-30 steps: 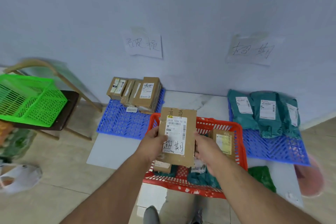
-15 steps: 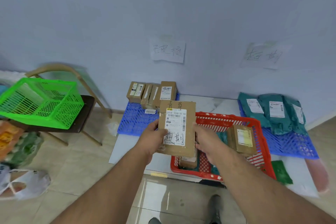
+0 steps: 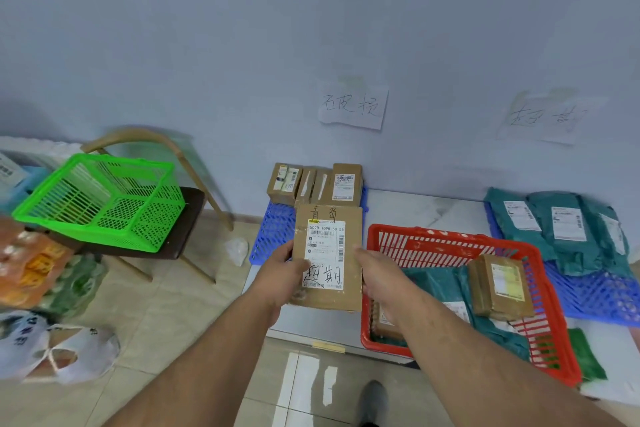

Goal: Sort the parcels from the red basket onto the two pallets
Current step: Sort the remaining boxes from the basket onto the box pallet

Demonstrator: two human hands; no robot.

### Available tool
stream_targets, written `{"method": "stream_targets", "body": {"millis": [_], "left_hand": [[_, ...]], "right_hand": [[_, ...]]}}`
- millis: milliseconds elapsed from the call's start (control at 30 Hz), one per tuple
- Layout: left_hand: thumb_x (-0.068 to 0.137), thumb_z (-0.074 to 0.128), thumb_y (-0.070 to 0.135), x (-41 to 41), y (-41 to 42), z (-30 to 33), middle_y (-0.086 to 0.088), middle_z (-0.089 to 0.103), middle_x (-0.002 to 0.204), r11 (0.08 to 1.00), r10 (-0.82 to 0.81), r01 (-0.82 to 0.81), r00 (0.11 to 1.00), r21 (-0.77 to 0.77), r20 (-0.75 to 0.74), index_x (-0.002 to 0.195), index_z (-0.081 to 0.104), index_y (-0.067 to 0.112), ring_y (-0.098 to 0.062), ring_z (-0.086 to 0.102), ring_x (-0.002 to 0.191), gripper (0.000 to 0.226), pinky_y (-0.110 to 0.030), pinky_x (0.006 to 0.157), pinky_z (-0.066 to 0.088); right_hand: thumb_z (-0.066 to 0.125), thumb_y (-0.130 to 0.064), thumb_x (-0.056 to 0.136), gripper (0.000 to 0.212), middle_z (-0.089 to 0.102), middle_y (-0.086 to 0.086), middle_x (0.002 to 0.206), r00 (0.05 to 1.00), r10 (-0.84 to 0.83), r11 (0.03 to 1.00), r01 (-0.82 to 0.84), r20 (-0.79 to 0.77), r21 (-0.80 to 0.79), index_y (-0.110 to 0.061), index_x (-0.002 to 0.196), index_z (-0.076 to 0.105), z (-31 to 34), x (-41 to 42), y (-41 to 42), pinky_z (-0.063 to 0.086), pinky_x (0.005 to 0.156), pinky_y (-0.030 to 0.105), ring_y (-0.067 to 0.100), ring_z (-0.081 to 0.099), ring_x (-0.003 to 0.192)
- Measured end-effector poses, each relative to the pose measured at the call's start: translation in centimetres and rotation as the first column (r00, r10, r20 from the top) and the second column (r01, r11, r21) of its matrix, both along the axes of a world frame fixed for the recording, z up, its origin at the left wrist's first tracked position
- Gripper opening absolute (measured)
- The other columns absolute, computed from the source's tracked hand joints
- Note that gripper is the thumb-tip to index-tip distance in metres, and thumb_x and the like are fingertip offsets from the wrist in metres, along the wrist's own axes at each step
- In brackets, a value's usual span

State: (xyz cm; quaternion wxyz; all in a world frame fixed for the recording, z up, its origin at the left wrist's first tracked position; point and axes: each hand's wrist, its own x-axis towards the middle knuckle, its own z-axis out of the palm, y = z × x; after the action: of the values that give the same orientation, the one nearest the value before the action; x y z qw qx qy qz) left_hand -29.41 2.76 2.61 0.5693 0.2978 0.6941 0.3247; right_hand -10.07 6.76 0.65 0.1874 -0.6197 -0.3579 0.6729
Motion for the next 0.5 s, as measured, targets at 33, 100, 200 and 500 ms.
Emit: {"method": "stream_targets", "body": {"millis": [33,100,200,500], "left_hand": [[0.099,0.055,0.009,-0.4,0.4,-0.3,0.015,0.079,0.117,1.000,0.008,-0.008,1.000,-0.013,-0.010,0.127,0.068,0.040,-0.012,0.074,0.109,0.044,-0.032,0.085,0.056],[0.098,0.055,0.009,-1.2,1.1,-0.9,0.014,0.079,0.117,1.000,0.015,-0.016,0.999,-0.027,-0.033,0.128,0.069,0.039,-0.012,0.075,0.109,0.045,-0.032,0.085,0.057],[0.098,0.054,0.007,-2.9,2.3,-2.2,0.013,0.079,0.117,0.999,0.036,-0.038,0.998,-0.037,-0.050,0.127,0.069,0.039,-0.013,0.076,0.108,0.046,-0.031,0.082,0.057],[0.093,0.058,0.008,-9.8,6.2,-6.0,0.005,0.080,0.114,0.989,0.069,-0.074,0.997,-0.129,-0.041,0.125,0.069,0.035,-0.023,0.078,0.101,0.043,-0.038,0.069,0.059]], "right_hand": [[0.050,-0.058,0.103,0.042,0.084,-0.005,0.109,1.000,0.016,1.000,-0.016,0.012,0.001,-0.026,0.117,0.075,-0.6,-0.3,0.7,0.055,0.108,0.046,0.020,0.076,0.108],[0.050,-0.065,0.096,0.053,0.084,-0.006,0.108,0.998,0.057,0.998,-0.056,0.015,-0.010,-0.025,0.118,0.077,-2.3,-1.2,2.2,0.055,0.108,0.049,0.020,0.077,0.109],[0.051,-0.063,0.098,0.051,0.084,-0.006,0.110,0.997,0.072,0.996,-0.072,-0.001,-0.052,-0.025,0.121,0.077,-3.7,-3.3,3.7,0.055,0.109,0.048,0.021,0.076,0.111],[0.052,-0.050,0.103,0.042,0.085,-0.006,0.104,0.996,0.082,0.992,-0.078,0.039,-0.098,-0.019,0.113,0.080,-6.6,-10.2,6.9,0.058,0.106,0.044,0.018,0.078,0.104]]}}
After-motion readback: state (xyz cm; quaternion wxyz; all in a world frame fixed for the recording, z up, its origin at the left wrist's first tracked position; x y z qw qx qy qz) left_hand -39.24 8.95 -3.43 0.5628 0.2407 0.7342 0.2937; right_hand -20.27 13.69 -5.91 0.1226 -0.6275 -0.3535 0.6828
